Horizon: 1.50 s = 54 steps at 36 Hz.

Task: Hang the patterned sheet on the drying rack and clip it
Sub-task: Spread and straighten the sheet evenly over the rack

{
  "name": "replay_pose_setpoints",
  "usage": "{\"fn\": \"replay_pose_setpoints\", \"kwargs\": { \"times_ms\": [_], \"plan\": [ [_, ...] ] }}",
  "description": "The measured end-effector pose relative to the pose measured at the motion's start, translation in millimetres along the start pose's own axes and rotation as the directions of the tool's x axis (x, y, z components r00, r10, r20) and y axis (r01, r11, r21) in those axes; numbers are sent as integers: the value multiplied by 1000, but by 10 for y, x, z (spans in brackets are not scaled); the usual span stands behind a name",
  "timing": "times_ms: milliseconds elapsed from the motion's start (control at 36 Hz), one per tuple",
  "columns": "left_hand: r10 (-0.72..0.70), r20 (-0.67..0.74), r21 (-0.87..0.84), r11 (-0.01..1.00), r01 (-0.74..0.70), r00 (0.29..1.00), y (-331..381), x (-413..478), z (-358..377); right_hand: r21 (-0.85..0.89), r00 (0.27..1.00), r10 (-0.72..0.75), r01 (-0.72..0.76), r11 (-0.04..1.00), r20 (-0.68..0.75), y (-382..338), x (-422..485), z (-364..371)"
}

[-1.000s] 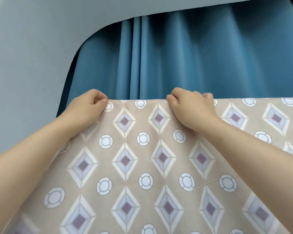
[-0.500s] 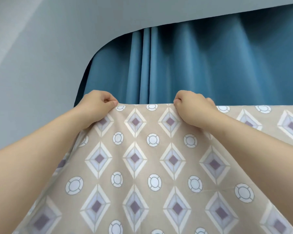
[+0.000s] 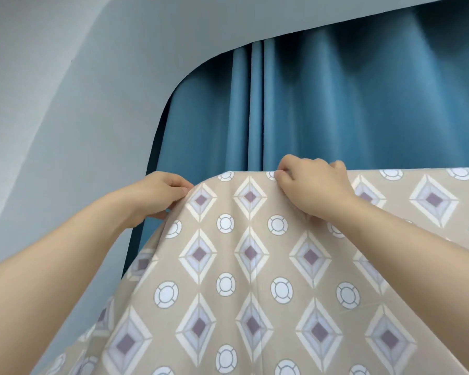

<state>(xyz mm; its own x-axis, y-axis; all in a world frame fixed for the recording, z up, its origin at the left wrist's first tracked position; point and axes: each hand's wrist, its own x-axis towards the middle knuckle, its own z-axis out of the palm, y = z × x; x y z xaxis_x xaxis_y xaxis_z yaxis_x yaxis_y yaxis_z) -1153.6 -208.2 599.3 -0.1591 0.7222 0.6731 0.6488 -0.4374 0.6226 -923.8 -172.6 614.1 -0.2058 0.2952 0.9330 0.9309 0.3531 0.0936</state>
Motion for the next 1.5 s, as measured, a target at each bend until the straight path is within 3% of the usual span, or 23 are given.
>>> {"fn": "replay_pose_setpoints", "kwargs": {
  "times_ms": [222, 417, 500, 556, 583, 639, 667, 694, 778, 833, 889, 944, 972, 1028, 1083, 1222, 1333, 1417, 1500],
  "plan": [
    [-140, 278, -52, 986, 160, 950, -234, -114, -216, -20, 999, 37, -36, 999, 34, -40, -2, -9],
    [-172, 435, 0, 981, 192, 884, -251, -82, -467, -50, 997, 40, -43, 998, -71, -110, -29, 5],
    [-207, 319, 111, 977, 181, 925, -277, -46, -503, -61, 995, 34, -39, 997, -89, -125, -36, 12],
    [-98, 39, 232, 969, 86, 994, -315, 55, -460, -69, 996, 37, -43, 997, -83, -119, -38, 50],
    [16, -158, 292, 956, 32, 987, -338, 115, -430, -68, 997, 40, -45, 997, -73, -118, -36, 63],
    [234, -479, 370, 928, -48, 846, -372, 184, -346, -66, 998, 46, -49, 997, -53, -115, -26, 79],
    [282, -541, 375, 924, -72, 793, -397, 193, -293, -67, 998, 49, -52, 996, -50, -118, -22, 83],
    [290, -527, 388, 918, -77, 799, -443, 208, -233, -69, 997, 53, -57, 996, -55, -128, -21, 87],
    [103, -220, 550, 834, 36, 970, -627, 230, 7, -84, 996, 63, -69, 994, -68, -151, -33, 84],
    [58, -168, 650, 757, 66, 984, -714, 209, 97, -95, 996, 64, -70, 993, -65, -145, -41, 81],
    [80, -209, 551, 833, 49, 975, -747, 179, 133, -98, 995, 67, -73, 992, -71, -119, -48, 81],
    [-19, -137, 200, 979, 46, 990, -737, 123, 143, -101, 994, 69, -77, 992, -80, -99, -52, 90],
    [-97, -25, -10, 995, 97, 995, -694, 80, 140, -101, 994, 69, -78, 992, -85, -90, -55, 97],
    [-162, 184, -334, 917, 217, 969, -613, 8, 109, -101, 994, 70, -78, 992, -88, -84, -54, 109],
    [-139, 249, -505, 826, 251, 959, -577, -21, 56, -96, 994, 71, -80, 992, -88, -86, -46, 122],
    [-28, 393, -550, 794, 259, 919, -449, -108, 56, -85, 992, 71, -79, 993, -101, -125, -25, 139],
    [-95, 382, -551, 775, 309, 919, -355, -122, 106, -83, 988, 56, -68, 994, -143, -140, -37, 123],
    [-102, 251, -511, 830, 221, 963, -303, -79, 159, -84, 990, 47, -59, 995, -132, -117, -41, 124],
    [4, -57, -373, 928, -25, 998, -237, -14, 255, -80, 994, 35, -44, 996, -100, -82, -42, 126]
  ]
}}
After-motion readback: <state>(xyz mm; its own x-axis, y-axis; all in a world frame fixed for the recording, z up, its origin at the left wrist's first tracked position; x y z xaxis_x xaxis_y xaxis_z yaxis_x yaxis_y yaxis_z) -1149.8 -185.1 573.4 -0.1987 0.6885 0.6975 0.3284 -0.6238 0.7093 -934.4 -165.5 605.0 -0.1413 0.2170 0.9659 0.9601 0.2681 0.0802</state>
